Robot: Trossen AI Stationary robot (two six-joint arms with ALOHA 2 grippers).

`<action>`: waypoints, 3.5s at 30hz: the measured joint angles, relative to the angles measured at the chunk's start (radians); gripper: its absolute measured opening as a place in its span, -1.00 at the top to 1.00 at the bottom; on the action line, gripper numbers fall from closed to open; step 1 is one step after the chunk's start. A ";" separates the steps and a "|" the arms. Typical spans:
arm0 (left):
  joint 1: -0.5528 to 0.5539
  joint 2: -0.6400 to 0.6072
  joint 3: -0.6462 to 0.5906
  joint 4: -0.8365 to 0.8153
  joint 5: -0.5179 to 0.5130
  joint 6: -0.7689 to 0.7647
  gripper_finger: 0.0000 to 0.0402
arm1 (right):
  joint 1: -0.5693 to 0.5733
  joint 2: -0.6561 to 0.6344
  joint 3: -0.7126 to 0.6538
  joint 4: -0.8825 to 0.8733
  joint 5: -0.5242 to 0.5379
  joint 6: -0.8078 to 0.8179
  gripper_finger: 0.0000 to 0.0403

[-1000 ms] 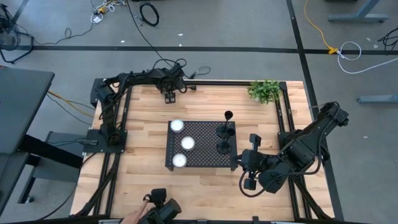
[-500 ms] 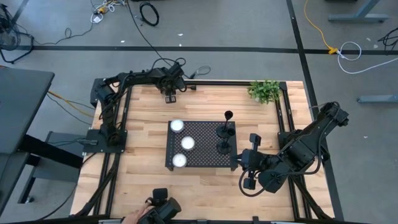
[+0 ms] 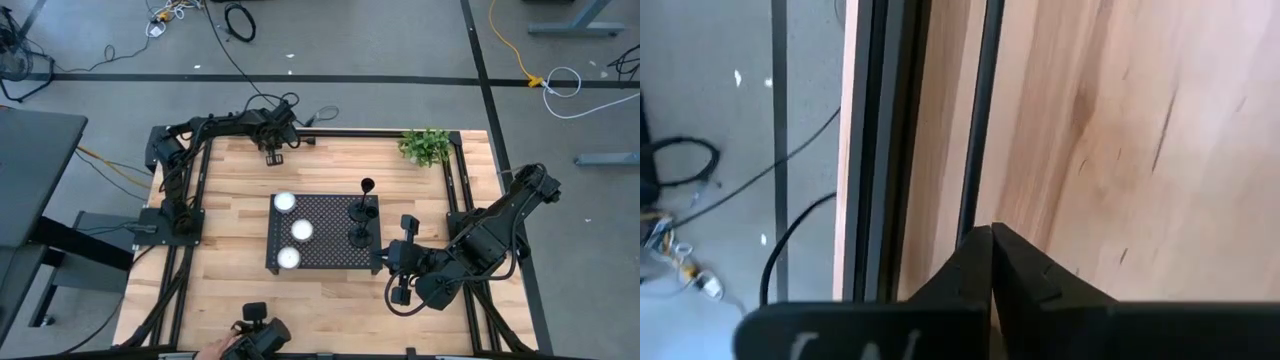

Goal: Pick & Place candle stick holders
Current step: Put the black candle holder on the shelf aligned with the other black candle holders

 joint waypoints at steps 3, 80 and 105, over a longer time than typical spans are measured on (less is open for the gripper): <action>0.000 0.000 0.000 -0.038 -0.029 0.000 0.98 | 0.000 0.000 0.000 0.000 0.000 0.000 0.90; 0.015 0.037 -0.007 -0.062 -0.012 -0.106 0.97 | -0.141 0.000 0.001 0.036 -0.001 -0.027 0.90; 0.009 -0.463 -0.002 -0.305 0.162 -0.334 0.97 | -0.141 0.000 0.001 0.040 -0.089 -0.056 0.90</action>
